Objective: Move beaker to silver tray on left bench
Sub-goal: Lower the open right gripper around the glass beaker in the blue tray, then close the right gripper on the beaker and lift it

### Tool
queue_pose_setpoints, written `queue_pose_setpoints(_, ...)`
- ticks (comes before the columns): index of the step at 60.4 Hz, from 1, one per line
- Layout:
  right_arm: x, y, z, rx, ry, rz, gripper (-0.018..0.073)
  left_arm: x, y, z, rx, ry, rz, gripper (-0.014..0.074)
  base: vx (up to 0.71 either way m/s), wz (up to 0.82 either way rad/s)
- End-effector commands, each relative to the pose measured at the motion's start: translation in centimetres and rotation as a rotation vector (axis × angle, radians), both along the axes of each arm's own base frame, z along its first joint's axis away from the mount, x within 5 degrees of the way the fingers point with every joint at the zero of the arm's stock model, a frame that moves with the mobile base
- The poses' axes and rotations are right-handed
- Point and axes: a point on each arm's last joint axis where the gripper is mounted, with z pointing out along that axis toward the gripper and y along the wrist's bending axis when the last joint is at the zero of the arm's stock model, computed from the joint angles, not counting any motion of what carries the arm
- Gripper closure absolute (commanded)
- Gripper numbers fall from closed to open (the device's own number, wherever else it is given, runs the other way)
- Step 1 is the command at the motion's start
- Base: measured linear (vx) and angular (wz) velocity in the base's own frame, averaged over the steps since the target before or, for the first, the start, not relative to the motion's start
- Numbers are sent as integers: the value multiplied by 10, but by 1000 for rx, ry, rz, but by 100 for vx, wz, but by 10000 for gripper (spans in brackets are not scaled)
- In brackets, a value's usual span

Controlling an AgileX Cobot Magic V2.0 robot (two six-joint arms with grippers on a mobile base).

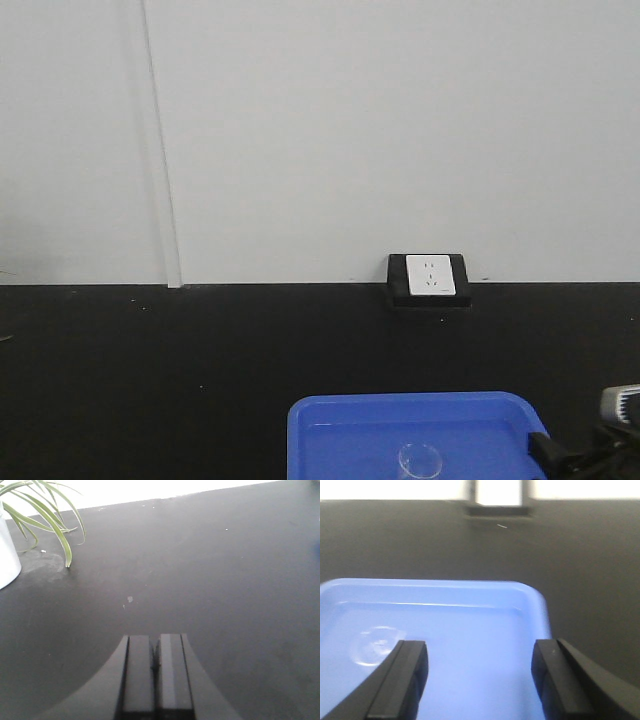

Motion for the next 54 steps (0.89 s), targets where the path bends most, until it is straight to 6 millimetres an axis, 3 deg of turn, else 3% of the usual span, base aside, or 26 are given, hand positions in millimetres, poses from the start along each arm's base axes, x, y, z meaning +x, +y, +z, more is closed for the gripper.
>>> queue_pose_setpoints(1, 12, 17, 10, 9, -116, 101, 52, 2, -1, 0, -5, -67, -10, 595, 0, 0)
queue_pose_setpoints(17, 24, 47, -25, 3, -57, 248, 52, 2, -1, 0, -5, -67, -10, 595, 0, 0)
queue_pose_setpoints(32, 36, 55, -52, 25, -53, 294, 52, 2, -1, 0, -5, -67, -10, 595, 0, 0)
queue_pose_setpoints(54, 54, 65, -87, -6, -190, 381, 52, 2, -1, 0, -5, -67, -10, 595, 0, 0)
